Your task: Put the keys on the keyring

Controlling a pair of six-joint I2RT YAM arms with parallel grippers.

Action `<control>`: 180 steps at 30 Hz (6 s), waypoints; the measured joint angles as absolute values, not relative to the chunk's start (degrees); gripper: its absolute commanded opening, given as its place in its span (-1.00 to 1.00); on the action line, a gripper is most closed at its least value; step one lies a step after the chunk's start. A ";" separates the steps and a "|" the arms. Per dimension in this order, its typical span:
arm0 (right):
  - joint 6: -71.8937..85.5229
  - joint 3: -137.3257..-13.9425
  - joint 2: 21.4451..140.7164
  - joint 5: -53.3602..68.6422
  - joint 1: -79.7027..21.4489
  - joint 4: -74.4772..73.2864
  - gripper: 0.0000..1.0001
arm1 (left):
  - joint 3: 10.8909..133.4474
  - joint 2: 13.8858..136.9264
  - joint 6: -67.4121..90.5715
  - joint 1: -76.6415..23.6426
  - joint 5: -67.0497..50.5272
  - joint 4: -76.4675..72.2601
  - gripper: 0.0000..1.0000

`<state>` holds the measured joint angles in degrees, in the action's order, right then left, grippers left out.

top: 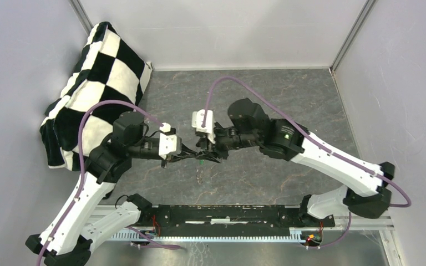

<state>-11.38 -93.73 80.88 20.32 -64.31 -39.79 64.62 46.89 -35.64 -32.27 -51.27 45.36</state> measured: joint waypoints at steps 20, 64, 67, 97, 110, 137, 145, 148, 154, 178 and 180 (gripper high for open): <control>11.94 -59.22 60.07 29.87 -56.51 1.06 0.29 | 60.62 40.82 -18.39 -32.27 -51.55 25.63 -0.96; 4.82 -66.74 65.60 33.17 -57.01 -12.45 0.00 | 60.58 40.99 -17.54 -32.29 -51.31 25.93 -0.96; 3.09 -69.38 64.99 31.16 -56.99 -14.74 0.16 | 60.58 40.93 -17.54 -32.29 -51.31 25.93 -0.96; 2.68 -71.44 67.66 34.96 -56.99 -7.94 -0.65 | 60.58 40.82 -17.54 -32.27 -51.64 26.00 -0.96; 0.54 -73.01 67.99 33.26 -57.28 -12.99 -0.99 | 60.62 41.47 -18.13 -32.29 -52.29 27.22 -0.41; -11.86 -100.57 85.25 19.05 -65.82 -53.65 -1.00 | 67.77 50.59 -37.43 -32.27 -56.75 52.03 -0.57; -11.57 -102.35 86.50 18.90 -66.00 -55.11 -1.00 | 67.77 50.59 -37.43 -32.27 -57.06 52.23 -0.48; -11.18 -102.89 86.98 18.76 -66.17 -55.18 -0.99 | 67.77 50.59 -37.43 -32.27 -57.08 52.21 -0.46; -10.33 -102.72 87.05 19.00 -66.39 -54.54 -1.00 | 67.77 50.41 -37.32 -32.23 -56.84 52.23 -0.82; -2.87 -69.71 59.11 17.96 -66.43 -15.57 0.24 | 61.10 42.24 -22.26 -32.60 -50.89 35.35 -0.96; -2.20 -67.57 56.49 17.65 -66.39 -12.34 0.27 | 61.08 42.26 -19.25 -32.60 -50.94 32.97 -0.96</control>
